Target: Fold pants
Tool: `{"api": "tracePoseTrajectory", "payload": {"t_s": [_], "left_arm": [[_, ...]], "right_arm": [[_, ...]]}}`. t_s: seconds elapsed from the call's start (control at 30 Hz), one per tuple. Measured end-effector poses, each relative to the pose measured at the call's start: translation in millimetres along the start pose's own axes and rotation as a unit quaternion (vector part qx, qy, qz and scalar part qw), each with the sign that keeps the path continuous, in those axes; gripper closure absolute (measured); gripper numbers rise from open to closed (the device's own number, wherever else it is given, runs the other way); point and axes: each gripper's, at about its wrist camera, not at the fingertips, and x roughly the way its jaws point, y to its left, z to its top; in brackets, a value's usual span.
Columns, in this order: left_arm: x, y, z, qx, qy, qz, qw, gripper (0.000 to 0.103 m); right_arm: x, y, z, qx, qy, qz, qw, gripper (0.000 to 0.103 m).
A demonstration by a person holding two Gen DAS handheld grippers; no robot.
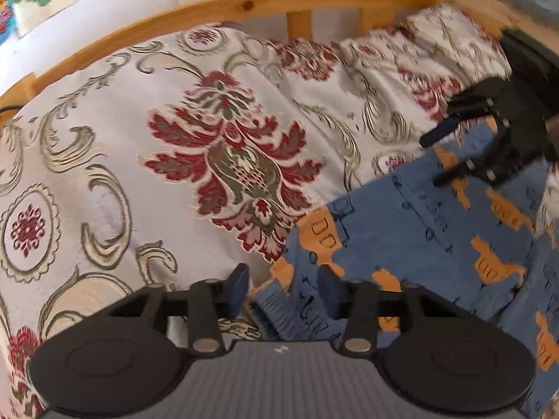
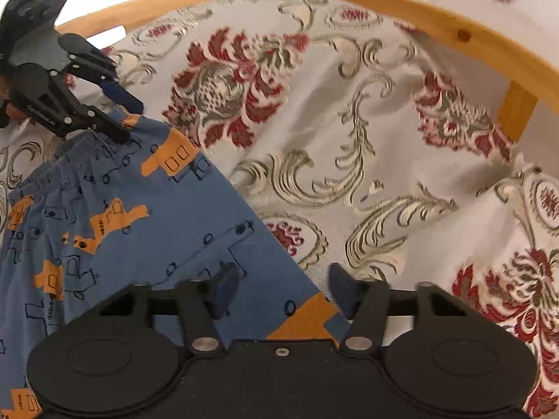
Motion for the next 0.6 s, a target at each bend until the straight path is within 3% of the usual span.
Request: {"api": "tracePoseTrajectory", "payload": {"t_s": [0.1, 0.17, 0.23, 0.33, 0.47, 0.6], "left_arm": [[4.2, -4.3, 1.7, 0.017, 0.012, 0.022, 0.9995, 0.074], [5.0, -2.9, 1.7, 0.015, 0.018, 0.031, 0.9993, 0.079], [4.3, -4.6, 1.4, 0.02, 0.02, 0.036, 0.999, 0.082], [2.0, -13.7, 1.6, 0.036, 0.023, 0.059, 0.9973, 0.091], [-11.2, -24.0, -0.2, 0.041, 0.005, 0.088, 0.9953, 0.093], [-41.2, -35.5, -14.1, 0.06, -0.05, 0.107, 0.9912, 0.093]], "right_arm": [[2.7, -2.2, -2.9, -0.007, 0.014, 0.0, 1.0, 0.05], [0.8, -2.1, -4.6, -0.006, 0.014, -0.01, 1.0, 0.073], [-1.2, -1.4, -5.7, -0.005, 0.017, -0.021, 1.0, 0.089], [-11.0, 6.8, -8.0, -0.015, 0.01, -0.036, 0.999, 0.101], [-31.9, 28.9, -10.9, -0.028, -0.011, -0.077, 0.997, 0.102], [-63.3, 68.1, -21.6, -0.048, -0.049, -0.139, 0.988, 0.102]]}}
